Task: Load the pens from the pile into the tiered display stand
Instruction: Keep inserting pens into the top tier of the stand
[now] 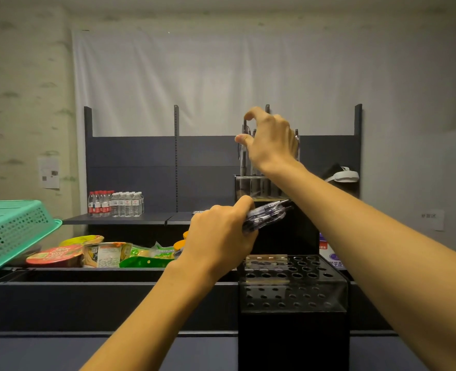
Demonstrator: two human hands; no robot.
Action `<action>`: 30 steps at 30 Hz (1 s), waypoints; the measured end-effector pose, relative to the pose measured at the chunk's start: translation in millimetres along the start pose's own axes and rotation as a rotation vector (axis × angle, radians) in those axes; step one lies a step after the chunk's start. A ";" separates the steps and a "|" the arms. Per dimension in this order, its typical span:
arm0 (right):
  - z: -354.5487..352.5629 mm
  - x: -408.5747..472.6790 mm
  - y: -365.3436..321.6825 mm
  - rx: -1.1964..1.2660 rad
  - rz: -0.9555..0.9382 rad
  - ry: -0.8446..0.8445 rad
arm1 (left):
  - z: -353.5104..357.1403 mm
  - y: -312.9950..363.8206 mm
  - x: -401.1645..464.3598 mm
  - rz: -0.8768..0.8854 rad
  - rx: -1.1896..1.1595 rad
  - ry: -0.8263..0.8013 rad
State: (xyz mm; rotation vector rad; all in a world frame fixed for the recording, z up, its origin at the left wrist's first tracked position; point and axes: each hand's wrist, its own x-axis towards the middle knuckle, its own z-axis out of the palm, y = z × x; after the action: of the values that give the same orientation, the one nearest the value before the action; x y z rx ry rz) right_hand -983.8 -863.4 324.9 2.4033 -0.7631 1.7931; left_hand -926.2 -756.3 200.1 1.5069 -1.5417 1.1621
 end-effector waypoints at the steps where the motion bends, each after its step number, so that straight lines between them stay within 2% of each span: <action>1: -0.2 1.2 1.3 -0.006 0.008 -0.013 | 0.0 0.0 0.8 0.000 0.001 0.003; 9: -1.8 -4.9 10.7 0.040 -0.011 -0.125 | 2.6 3.9 3.5 0.003 0.006 0.002; 14: -3.5 -12.1 17.4 0.113 -0.037 -0.122 | 5.0 8.0 7.3 0.000 -0.008 -0.002; 22: -31.8 -38.1 34.7 0.438 -0.035 -0.078 | 12.3 15.1 9.5 0.003 -0.026 0.037; 27: -47.9 -65.3 51.8 0.770 0.112 -0.152 | 16.5 21.2 17.0 0.010 0.044 0.027; 30: -52.6 -79.7 60.6 0.911 0.189 -0.157 | 16.5 22.3 24.7 0.028 0.043 -0.033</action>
State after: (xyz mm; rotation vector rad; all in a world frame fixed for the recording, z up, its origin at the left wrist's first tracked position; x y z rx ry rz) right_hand -1071.9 -871.3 254.5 3.1010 -0.1631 2.4329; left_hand -948.8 -782.4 213.6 1.5449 -1.5732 1.1990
